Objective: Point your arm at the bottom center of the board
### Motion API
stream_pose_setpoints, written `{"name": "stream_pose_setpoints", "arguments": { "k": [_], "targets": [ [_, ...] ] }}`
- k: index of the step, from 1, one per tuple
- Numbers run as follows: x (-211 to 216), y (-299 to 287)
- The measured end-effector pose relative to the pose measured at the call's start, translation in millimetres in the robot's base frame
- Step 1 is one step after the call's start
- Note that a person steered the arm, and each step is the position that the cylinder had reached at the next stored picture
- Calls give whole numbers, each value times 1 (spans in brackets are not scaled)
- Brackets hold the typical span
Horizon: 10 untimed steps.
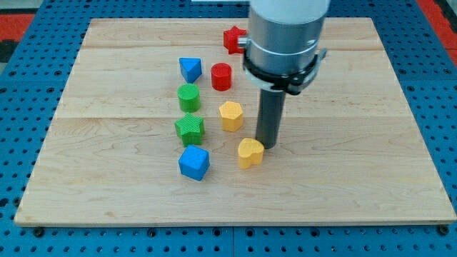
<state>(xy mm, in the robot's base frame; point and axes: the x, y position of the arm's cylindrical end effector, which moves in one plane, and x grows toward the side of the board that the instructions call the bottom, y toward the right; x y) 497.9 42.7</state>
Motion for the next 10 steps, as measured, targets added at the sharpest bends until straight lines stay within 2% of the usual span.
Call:
{"name": "stream_pose_setpoints", "arguments": {
  "k": [1,3,5,6,7,8,9,10],
  "targets": [
    [0,-30],
    [-3,-20],
    [5,58],
    [13,54],
    [-5,78],
    [-51,100],
    [-59,108],
    [-11,178]
  ]
}}
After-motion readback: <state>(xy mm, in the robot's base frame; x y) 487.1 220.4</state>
